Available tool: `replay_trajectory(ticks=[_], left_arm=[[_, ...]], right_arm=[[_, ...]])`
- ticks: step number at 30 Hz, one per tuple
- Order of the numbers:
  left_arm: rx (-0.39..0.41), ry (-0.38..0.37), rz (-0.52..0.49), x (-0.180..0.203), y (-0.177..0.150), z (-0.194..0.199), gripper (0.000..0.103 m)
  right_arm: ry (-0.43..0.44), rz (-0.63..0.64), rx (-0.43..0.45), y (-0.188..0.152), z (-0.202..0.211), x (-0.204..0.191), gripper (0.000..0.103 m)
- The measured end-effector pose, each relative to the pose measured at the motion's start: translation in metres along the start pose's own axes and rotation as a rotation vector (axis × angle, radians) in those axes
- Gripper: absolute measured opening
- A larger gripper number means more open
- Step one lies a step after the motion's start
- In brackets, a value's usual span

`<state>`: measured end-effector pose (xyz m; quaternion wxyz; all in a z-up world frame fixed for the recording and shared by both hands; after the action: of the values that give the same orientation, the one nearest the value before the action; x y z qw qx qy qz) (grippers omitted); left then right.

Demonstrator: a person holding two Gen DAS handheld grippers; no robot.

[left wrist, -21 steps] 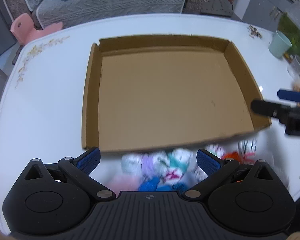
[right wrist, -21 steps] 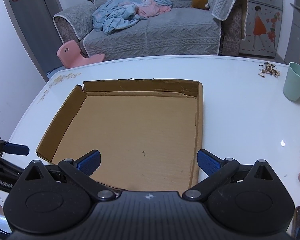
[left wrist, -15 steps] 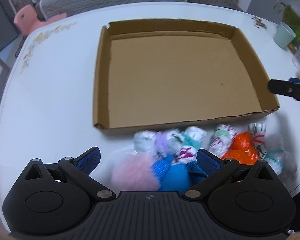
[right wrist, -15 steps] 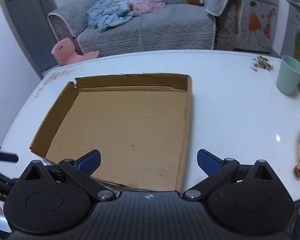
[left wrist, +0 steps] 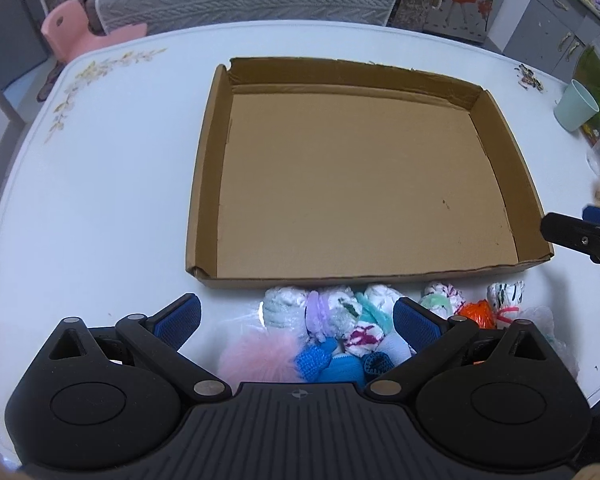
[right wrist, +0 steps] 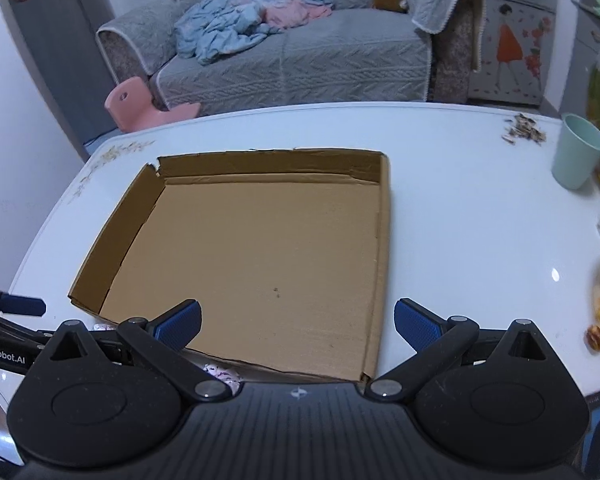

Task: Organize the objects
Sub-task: 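Move both tools toward the row of bundles beside the cardboard tray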

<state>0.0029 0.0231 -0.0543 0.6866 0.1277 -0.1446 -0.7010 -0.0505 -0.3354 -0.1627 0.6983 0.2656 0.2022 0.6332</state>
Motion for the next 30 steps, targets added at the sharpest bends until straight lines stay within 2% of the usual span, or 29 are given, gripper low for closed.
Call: replay_trajectory(ticks=[3, 6, 8, 11, 17, 24, 27, 30], left_arm=[[-0.016, 0.0, -0.017, 0.002, -0.003, -0.004, 0.102], [-0.03, 0.001, -0.019, 0.006, -0.002, -0.008, 0.102], [-0.026, -0.011, -0.023, 0.011, 0.002, -0.007, 0.102], [-0.004, -0.027, -0.042, 0.019, 0.007, -0.002, 0.102], [0.021, -0.076, -0.06, 0.028, 0.008, 0.01, 0.102], [0.04, -0.073, -0.063, 0.021, 0.011, 0.014, 0.102], [0.023, -0.054, -0.06, 0.012, 0.005, 0.015, 0.102], [-0.02, -0.074, -0.04, 0.002, -0.004, 0.014, 0.102]], right_arm=[[-0.021, -0.061, -0.056, -0.009, -0.002, 0.009, 0.103], [0.086, -0.148, -0.07, -0.009, 0.002, 0.005, 0.103], [0.125, -0.151, -0.083, -0.007, 0.002, -0.001, 0.103], [0.139, -0.109, -0.083, -0.004, 0.003, -0.011, 0.103], [0.122, -0.107, -0.086, -0.004, 0.0, -0.014, 0.103], [0.08, -0.106, -0.083, -0.007, -0.006, -0.01, 0.103], [0.05, -0.081, -0.063, -0.005, -0.001, -0.004, 0.103], [0.019, -0.114, -0.069, -0.006, 0.0, 0.01, 0.103]])
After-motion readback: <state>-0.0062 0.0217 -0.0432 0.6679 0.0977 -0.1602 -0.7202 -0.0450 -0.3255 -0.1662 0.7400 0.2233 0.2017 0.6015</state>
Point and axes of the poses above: each gripper's, at about its wrist camera, not at the fingertips, and z roughly against the way its jaws point, x to its right, y to its top, the point moved 5 cm from there along -z, roughly the way its jaws point, and after that the axes turned 3 degrees about z, right-handed, at the moved point
